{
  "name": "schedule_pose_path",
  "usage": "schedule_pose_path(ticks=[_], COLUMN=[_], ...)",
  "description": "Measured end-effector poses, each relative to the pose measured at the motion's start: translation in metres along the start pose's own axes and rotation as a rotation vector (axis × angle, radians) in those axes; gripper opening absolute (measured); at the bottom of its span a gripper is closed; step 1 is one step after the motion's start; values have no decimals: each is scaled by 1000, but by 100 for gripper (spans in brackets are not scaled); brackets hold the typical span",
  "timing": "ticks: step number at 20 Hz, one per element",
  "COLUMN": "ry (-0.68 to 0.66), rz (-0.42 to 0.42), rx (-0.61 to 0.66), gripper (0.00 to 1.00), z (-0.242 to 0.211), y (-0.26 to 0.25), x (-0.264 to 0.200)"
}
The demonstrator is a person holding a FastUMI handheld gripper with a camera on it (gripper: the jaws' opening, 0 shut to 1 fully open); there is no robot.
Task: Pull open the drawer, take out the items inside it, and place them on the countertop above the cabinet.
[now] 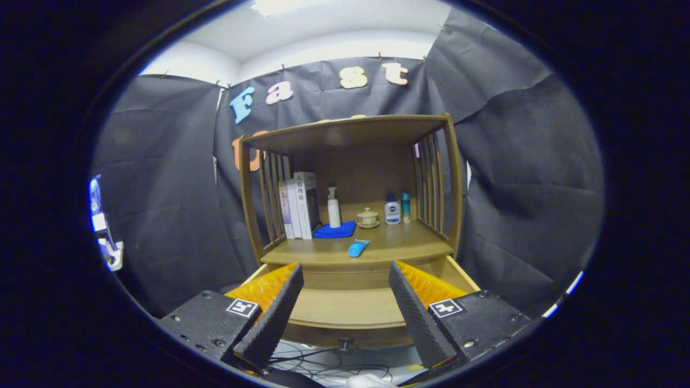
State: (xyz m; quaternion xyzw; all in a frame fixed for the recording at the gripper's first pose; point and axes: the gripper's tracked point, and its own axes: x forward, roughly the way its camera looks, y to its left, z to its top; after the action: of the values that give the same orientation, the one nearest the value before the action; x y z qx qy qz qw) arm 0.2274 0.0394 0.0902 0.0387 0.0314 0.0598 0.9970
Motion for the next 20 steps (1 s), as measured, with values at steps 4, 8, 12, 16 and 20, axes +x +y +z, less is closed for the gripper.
schedule_pose_path(ticks=[4, 8, 12, 16, 20], ry=[-14, -15, 17, 74, 130], rz=[-20, -48, -63, -55, -62], rx=[-53, -49, -65, -60, -79], gripper=[100, 100, 100, 100, 100], z=[-35, -60, -93, -127, -158], y=[-9, -15, -19, -13, -9], x=[-8, -12, -9, 3, 14])
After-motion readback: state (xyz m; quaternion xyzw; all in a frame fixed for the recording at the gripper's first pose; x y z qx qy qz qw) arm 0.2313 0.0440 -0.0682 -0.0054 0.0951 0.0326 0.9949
